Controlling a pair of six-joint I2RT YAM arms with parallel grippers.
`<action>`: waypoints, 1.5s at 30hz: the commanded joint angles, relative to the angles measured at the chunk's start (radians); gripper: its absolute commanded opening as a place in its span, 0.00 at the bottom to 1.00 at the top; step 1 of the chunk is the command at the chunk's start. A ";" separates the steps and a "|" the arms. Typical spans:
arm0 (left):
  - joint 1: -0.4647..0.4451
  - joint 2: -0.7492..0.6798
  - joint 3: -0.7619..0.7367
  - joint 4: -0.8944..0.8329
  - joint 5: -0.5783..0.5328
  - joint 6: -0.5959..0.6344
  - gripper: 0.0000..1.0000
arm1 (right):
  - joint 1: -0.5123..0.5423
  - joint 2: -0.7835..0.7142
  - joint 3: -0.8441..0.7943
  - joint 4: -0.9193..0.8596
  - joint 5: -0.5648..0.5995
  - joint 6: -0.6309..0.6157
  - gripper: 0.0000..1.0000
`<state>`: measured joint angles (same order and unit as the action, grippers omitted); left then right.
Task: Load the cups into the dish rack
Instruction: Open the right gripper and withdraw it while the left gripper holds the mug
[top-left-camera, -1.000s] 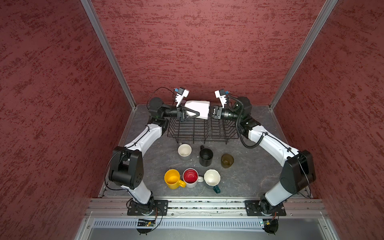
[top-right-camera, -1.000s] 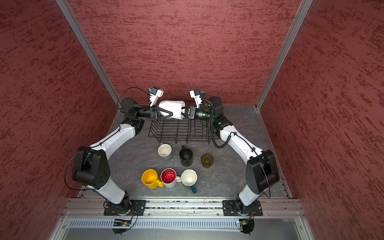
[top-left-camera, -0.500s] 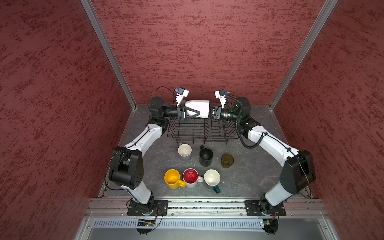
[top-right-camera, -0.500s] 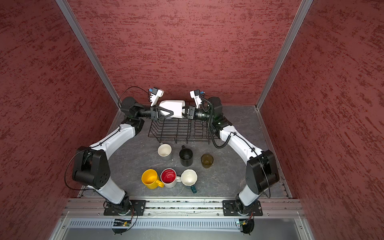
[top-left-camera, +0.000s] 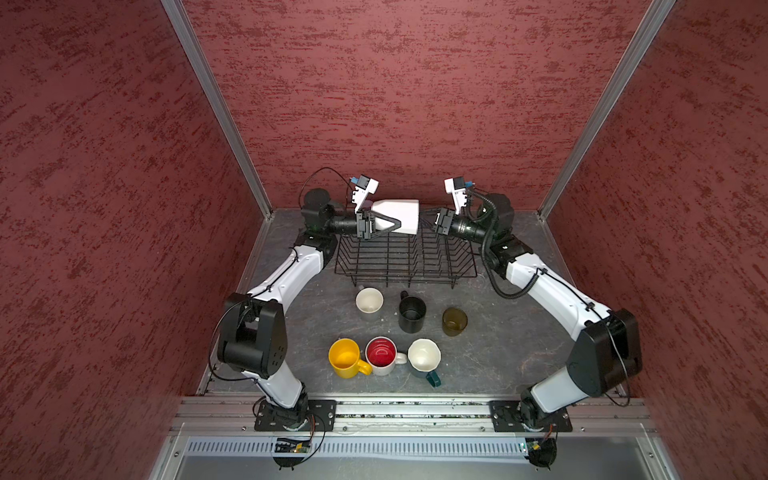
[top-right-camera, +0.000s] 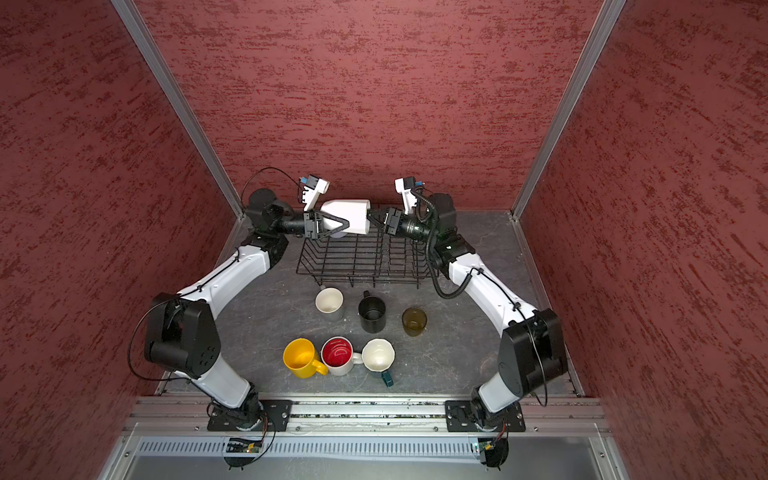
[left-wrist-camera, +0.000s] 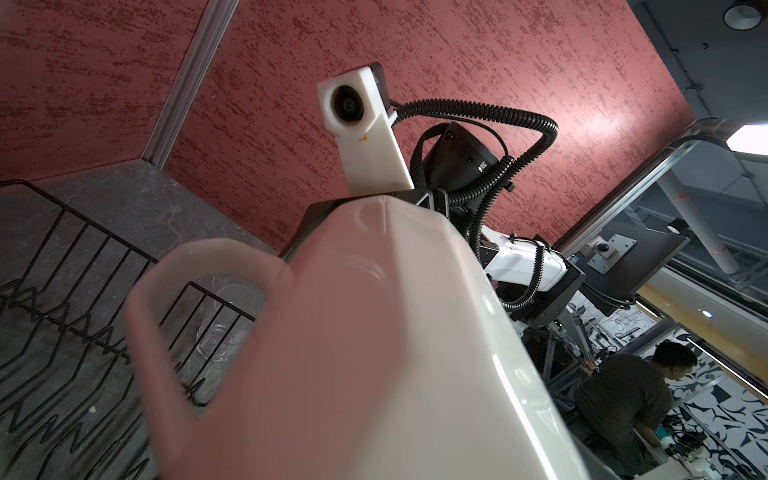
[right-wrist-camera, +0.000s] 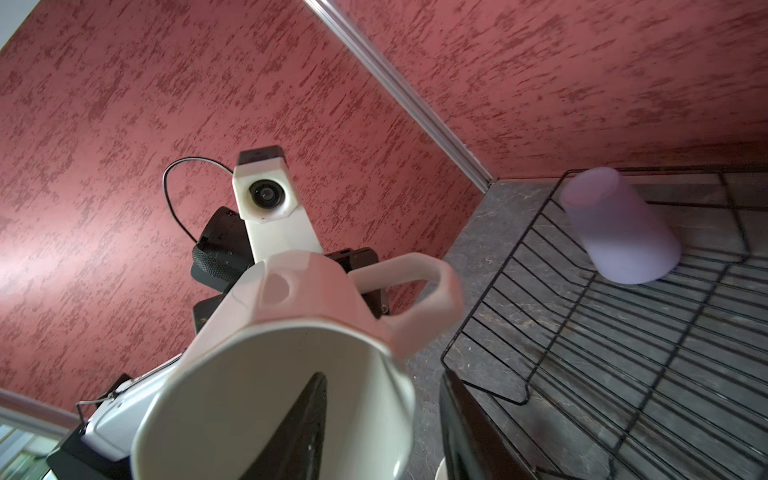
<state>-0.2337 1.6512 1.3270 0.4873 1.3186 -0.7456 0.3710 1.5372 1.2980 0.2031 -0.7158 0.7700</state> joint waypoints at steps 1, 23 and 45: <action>0.004 0.006 0.083 -0.123 -0.051 0.096 0.00 | -0.045 -0.076 -0.037 -0.065 0.114 -0.022 0.55; -0.058 0.239 0.508 -0.939 -0.427 0.386 0.00 | -0.160 -0.095 0.071 -0.685 0.685 -0.462 0.69; -0.149 0.418 0.821 -1.204 -0.880 0.474 0.00 | -0.210 0.266 0.181 -0.653 0.684 -0.529 0.54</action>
<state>-0.3725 2.0758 2.0960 -0.7589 0.4831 -0.3038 0.1711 1.7859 1.4391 -0.4751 -0.0238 0.2497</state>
